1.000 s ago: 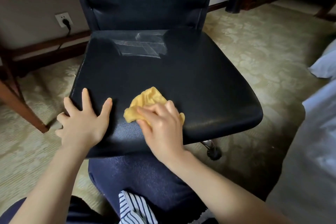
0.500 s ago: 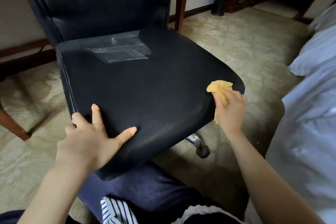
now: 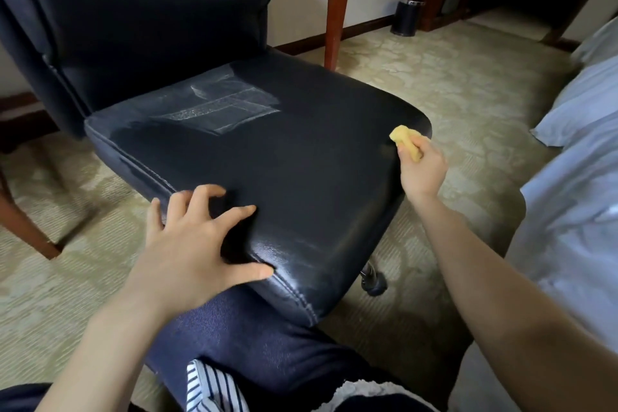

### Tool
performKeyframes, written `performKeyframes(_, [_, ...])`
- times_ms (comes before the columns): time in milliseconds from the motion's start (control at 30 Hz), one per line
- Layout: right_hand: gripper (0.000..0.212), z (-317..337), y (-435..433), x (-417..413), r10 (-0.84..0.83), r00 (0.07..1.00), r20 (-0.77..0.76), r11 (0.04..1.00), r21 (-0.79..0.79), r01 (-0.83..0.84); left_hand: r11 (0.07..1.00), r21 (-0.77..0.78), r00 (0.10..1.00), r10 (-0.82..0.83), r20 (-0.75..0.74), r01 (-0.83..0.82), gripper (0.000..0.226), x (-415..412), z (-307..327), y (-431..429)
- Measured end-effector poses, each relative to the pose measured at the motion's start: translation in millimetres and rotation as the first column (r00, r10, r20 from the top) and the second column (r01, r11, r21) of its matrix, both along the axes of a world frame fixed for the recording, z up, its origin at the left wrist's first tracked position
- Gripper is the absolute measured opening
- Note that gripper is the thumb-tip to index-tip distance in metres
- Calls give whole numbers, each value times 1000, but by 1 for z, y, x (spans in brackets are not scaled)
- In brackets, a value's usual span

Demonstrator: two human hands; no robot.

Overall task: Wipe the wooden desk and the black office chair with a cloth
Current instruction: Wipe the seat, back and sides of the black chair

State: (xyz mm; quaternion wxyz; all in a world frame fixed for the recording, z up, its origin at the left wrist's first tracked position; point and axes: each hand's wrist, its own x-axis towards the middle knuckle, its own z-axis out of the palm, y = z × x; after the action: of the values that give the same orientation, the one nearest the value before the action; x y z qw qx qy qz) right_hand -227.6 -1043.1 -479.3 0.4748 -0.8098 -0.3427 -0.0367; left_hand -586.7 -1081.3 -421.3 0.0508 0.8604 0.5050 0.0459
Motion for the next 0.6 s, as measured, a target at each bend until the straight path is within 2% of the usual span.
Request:
performKeyframes(100, [33,-4,-20,-30,39,997,69,999,10,-40,997,-63,999,-37,13,37,123,-1,-4,6])
performKeyframes(200, [27,-9,-47,-65,91,980,178,992,65,-104,994,-107,1000,-11,-11,10,126,-3,-12,15])
performKeyframes(367, [23,-15,-95,-107,298,909,290,931,122,-344,991,-125,997,46,64,-38,135,-3,-19,26])
performKeyframes(467, [23,-17,-115,-122,474,761,443,801,143,-582,988,-149,994,55,95,-41,139,-7,-20,33])
performKeyframes(600, [18,-10,-113,-131,640,495,587,591,36,-806,990,-136,993,52,110,-36,141,-16,-22,36])
